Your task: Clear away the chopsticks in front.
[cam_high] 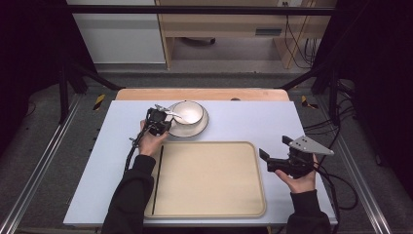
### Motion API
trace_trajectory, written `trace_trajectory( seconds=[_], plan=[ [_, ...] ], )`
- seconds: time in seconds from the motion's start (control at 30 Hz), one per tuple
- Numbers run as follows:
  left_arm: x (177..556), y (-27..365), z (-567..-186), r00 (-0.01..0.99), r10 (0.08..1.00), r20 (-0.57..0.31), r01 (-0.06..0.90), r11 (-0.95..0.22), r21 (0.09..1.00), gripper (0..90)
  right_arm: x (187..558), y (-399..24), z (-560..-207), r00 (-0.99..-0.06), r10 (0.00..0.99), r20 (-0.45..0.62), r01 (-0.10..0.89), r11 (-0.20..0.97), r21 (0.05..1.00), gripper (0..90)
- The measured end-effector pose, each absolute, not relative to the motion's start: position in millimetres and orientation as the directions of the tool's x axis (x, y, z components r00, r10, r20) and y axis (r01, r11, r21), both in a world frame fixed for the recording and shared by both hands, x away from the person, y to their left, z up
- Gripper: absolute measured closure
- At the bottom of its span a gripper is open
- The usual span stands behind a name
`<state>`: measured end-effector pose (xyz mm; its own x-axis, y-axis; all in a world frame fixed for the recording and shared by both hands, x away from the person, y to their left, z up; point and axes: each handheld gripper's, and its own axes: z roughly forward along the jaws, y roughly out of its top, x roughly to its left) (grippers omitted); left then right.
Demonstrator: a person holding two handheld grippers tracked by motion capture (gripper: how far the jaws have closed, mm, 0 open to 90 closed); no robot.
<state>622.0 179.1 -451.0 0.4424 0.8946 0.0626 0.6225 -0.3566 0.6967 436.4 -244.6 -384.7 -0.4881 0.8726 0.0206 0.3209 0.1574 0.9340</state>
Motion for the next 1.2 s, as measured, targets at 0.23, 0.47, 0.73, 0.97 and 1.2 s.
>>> trace_trajectory(
  seconds=[0.23,0.47,0.73,0.97,1.2],
  plan=[
    [616,188,-439,0.415,0.908,0.065,0.618,-0.333,0.712,85.3,436,-244,-385,-0.484,0.875,0.022,0.322,0.155,0.934,6.6],
    [604,202,-428,0.371,0.926,0.067,0.629,-0.304,0.715,85.3,434,-246,-383,-0.479,0.877,0.026,0.317,0.146,0.937,6.3],
    [581,218,-425,0.322,0.945,0.058,0.63,-0.259,0.732,85.4,432,-248,-380,-0.479,0.877,0.031,0.309,0.135,0.941,6.0],
    [551,230,-427,0.265,0.963,0.051,0.64,-0.215,0.738,85.4,430,-249,-379,-0.478,0.878,0.034,0.304,0.129,0.944,5.8],
    [513,238,-420,0.214,0.976,0.033,0.618,-0.162,0.769,85.4,429,-250,-377,-0.481,0.876,0.034,0.297,0.127,0.946,5.4]
  ],
)
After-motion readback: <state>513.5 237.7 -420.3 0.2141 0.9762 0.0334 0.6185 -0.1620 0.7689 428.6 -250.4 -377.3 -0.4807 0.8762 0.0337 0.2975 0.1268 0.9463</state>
